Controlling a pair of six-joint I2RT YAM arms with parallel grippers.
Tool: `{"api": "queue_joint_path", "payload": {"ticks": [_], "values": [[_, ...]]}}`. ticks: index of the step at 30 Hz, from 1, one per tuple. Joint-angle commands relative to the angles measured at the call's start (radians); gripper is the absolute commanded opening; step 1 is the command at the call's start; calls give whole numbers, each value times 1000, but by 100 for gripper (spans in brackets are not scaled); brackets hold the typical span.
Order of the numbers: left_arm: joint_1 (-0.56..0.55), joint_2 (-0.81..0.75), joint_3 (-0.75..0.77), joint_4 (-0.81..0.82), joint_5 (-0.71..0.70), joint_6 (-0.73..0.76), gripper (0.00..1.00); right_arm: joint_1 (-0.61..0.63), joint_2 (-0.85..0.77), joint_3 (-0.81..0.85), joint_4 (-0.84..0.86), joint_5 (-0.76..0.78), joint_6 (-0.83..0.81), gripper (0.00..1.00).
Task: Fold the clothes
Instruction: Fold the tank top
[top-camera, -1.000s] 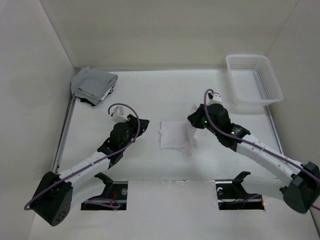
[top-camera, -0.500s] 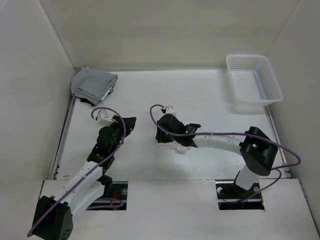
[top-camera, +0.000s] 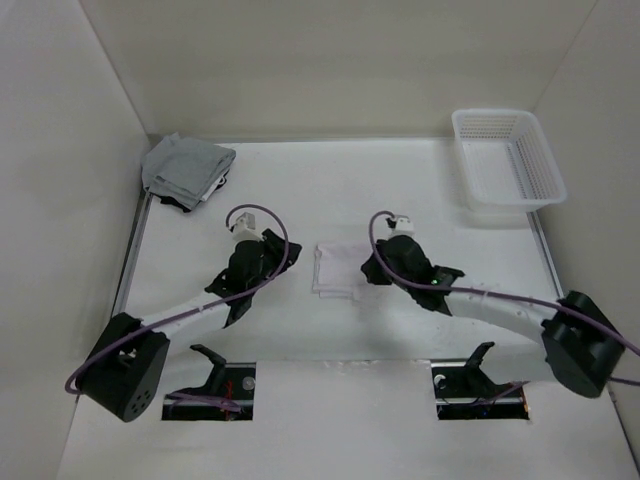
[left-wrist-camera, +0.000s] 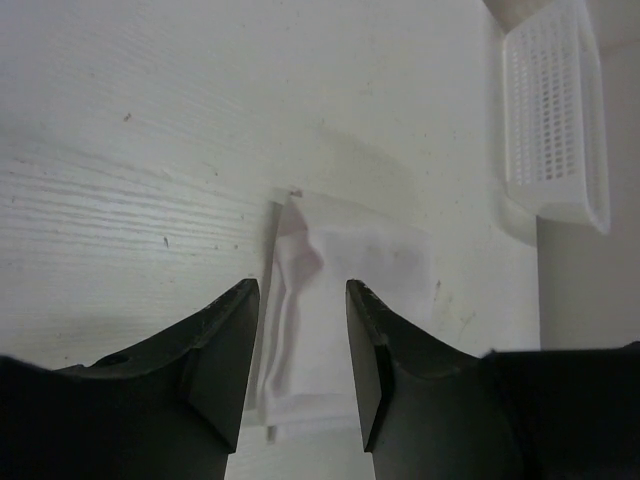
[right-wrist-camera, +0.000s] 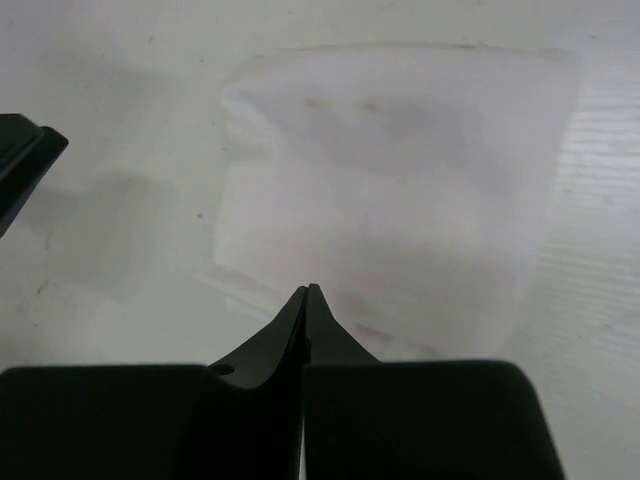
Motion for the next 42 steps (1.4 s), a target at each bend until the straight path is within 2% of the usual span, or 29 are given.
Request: {"api": "queue_joint_path", "payload": {"ticks": [1,5,9,12,15,24,33,39,42], "values": [[-19,41,49,65,-53,64,40,-66,-193,-141,214,67,2,4],[7,52,46,-7,-107,114,45,-207,-407,-342,320,150,46,16],[21,54,54,-65,-121,165,50,-342,-491,-385,342,142,55,45],[13,46,72,-136,-122,188,53,-393,-523,-402,361,167,43,55],[20,40,98,-196,-119,199,56,-440,-531,-433,389,167,51,59],[25,123,202,-223,-101,226,53,-447,-389,-473,509,136,68,61],[11,149,233,-210,-76,245,52,-456,-396,-488,513,134,74,61],[11,172,235,-183,-64,243,52,-454,-384,-483,513,133,72,47],[13,180,235,-183,-61,248,52,-457,-389,-486,513,133,74,46]]}}
